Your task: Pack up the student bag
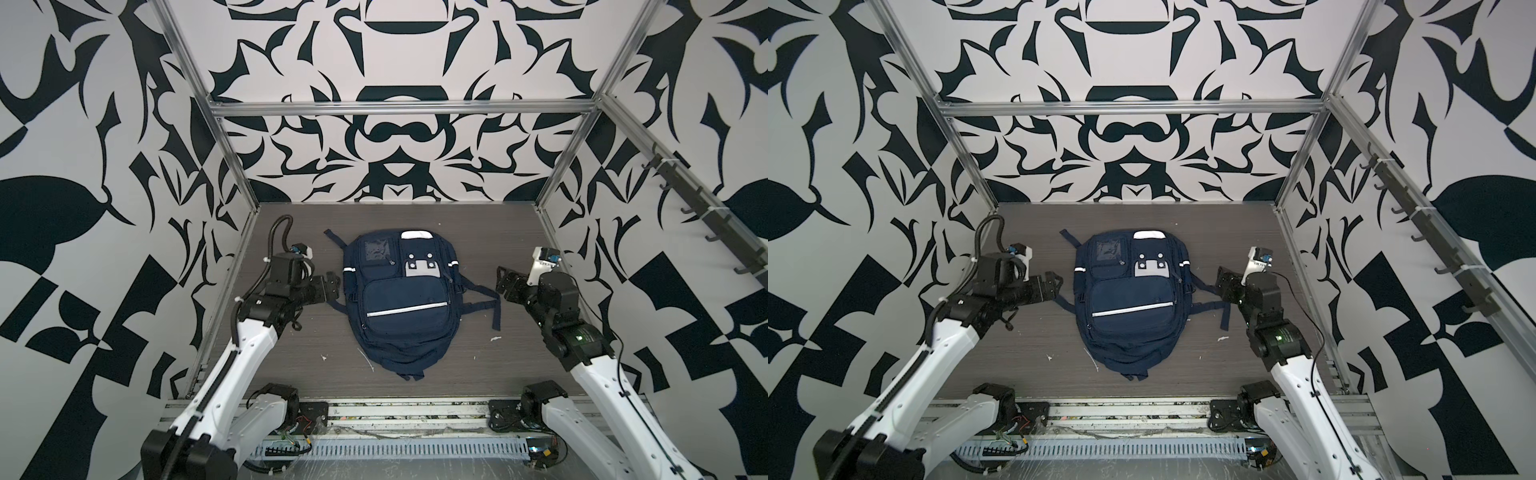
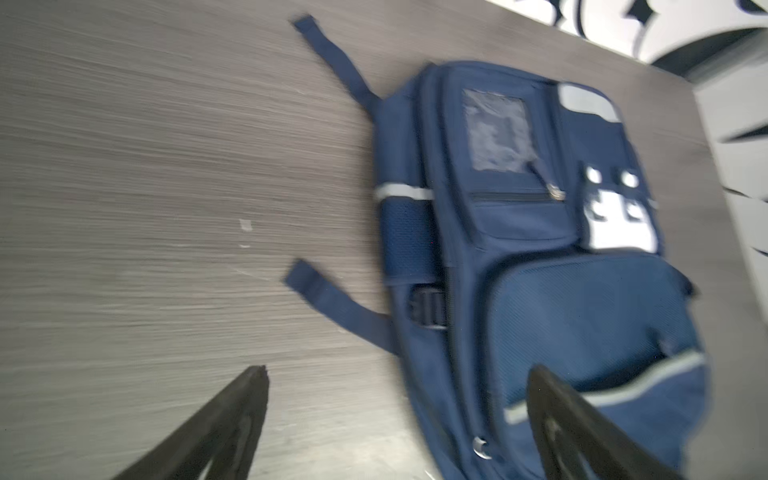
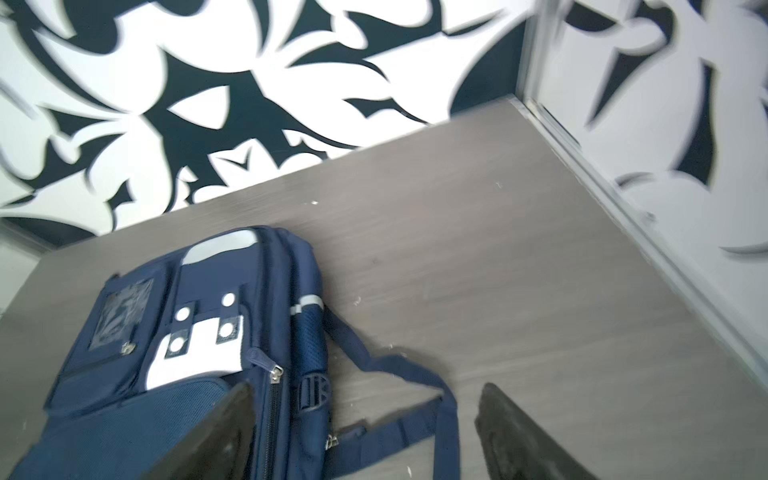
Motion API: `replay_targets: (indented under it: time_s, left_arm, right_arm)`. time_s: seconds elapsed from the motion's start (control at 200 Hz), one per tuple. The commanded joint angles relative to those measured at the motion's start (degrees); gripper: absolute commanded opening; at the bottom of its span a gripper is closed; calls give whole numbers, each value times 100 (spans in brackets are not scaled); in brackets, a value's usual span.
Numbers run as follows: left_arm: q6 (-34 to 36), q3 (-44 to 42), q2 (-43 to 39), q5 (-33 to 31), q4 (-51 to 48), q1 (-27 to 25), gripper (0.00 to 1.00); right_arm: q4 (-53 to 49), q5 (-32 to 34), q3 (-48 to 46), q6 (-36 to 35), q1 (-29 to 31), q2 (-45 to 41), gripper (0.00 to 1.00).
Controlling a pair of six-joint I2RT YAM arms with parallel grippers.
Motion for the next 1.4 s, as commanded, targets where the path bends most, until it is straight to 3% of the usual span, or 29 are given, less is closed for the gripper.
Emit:
replay_targets:
  time_s: [0.0,0.16,0.345,0.56,0.735,0.855,0.965,1.115,1.395]
  left_arm:
    - [-56,-739,-512,-1850,754,29,99]
    - [705,-1444,-983,-2423,1604,38,99]
    - [1359,-1778,-598,-2989,2350,46,99]
    - [1870,-2046,-8,-2493,3436,321,99]
    - [1712,-2184,654,-2040,4165,752,99]
    - [1640,-2283,1117,-1903,4717,816,99]
    - [1724,-2190,1409,-1739,4987,836,99]
    - [1832,-1946,2003,-1612,5433,838,99]
    - [1660,-1320,3152,-1433,5952,895,99]
  right_arm:
    - [-484,565,-140,-151,-23,-23,100]
    - [-505,1151,-351,-164,-25,1,100]
    - [-252,1462,-604,-256,-235,205,100]
    - [379,1715,-826,-310,-731,920,100]
    - [2724,1510,-1948,-1463,-814,790,100]
    - [3825,1492,-2603,-1743,-826,623,100]
    - [3774,1347,-2526,-1763,-851,755,100]
    - [3872,818,-2162,-1929,-849,1593,100]
    - [5512,495,-1878,-1887,-852,3047,100]
